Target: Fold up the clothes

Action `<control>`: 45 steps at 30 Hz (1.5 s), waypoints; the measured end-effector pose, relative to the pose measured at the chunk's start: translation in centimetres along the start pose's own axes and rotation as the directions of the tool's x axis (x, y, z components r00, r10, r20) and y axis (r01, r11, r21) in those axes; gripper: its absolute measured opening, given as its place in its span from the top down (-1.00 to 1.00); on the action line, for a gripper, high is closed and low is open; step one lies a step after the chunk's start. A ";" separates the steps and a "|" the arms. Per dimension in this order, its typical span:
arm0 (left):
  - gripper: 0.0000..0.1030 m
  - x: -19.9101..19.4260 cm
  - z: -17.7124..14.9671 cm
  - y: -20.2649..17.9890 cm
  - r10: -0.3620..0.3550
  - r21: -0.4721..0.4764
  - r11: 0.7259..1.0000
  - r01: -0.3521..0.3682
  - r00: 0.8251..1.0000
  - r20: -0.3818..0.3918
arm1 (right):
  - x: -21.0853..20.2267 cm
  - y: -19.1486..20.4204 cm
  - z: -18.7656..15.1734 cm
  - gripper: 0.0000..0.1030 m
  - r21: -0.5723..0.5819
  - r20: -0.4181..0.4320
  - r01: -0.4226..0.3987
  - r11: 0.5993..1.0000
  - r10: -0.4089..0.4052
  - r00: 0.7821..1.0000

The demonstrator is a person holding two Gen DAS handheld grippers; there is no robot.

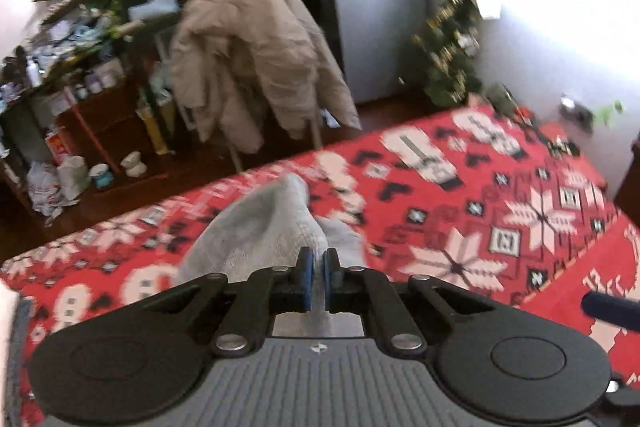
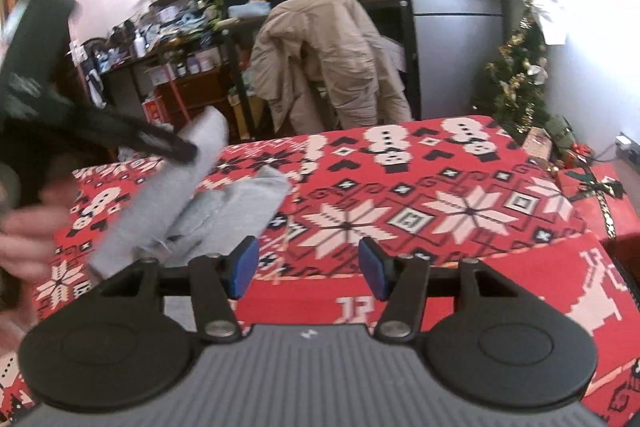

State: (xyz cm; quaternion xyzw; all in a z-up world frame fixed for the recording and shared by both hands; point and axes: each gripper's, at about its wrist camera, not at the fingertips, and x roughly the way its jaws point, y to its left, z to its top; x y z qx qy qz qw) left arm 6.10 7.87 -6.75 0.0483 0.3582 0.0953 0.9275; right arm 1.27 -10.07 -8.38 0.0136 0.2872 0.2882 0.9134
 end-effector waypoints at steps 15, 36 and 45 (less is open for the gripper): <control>0.31 -4.4 -3.0 6.2 -0.138 -0.142 0.980 0.139 0.990 0.019 | 2.8 -1.4 0.8 -0.20 0.193 -0.061 -0.118 0.974 0.132 0.989; 0.32 -3.6 -6.9 9.9 -0.183 -0.222 0.961 0.162 0.980 -0.077 | 8.9 2.4 -2.3 0.79 0.429 -0.288 -0.234 0.873 0.377 0.880; 0.32 -1.2 -5.7 12.3 -0.215 -0.310 0.933 0.183 0.974 -0.073 | 9.8 0.3 1.7 0.32 0.467 -0.179 -0.266 0.844 0.385 0.905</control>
